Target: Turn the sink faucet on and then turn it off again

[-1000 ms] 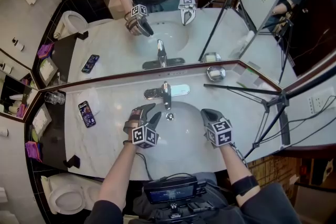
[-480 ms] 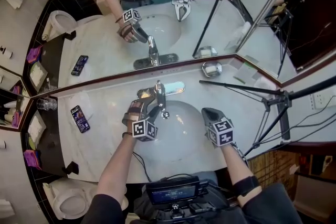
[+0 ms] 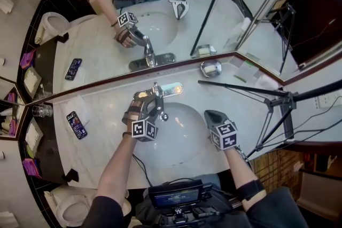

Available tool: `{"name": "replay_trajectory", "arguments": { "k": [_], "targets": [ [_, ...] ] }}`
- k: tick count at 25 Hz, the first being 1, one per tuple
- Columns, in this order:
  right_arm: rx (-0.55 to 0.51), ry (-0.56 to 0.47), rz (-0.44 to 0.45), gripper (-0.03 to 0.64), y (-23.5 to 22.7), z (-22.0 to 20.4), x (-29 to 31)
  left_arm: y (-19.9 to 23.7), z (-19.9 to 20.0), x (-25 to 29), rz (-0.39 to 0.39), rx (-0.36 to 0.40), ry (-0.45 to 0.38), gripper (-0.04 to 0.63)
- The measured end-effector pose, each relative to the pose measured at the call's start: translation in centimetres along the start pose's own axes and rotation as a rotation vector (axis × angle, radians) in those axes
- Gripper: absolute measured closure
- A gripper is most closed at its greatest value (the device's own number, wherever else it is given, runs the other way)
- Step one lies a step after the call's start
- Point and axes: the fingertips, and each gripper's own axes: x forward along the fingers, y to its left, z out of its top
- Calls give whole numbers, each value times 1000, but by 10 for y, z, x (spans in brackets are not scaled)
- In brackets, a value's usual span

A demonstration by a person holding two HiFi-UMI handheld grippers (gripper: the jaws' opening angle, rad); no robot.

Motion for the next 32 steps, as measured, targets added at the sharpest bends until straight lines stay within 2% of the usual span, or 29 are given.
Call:
{"name": "replay_trajectory", "arguments": {
  "k": [4, 7, 10, 21, 32],
  "targets": [
    [4, 8, -6, 597, -1, -1, 1, 6, 0, 5, 17, -4, -5, 375],
    [6, 9, -9, 597, -1, -1, 1, 9, 0, 6, 30, 11, -4, 433],
    [7, 12, -11, 597, -1, -2, 1, 9, 0, 6, 32, 1, -2, 456],
    [1, 10, 5, 597, 6, 1, 8, 26, 2, 7, 43, -99, -8, 462],
    [-1, 13, 11, 597, 7, 0, 9, 42, 5, 11, -9, -185, -26, 462]
  ]
}}
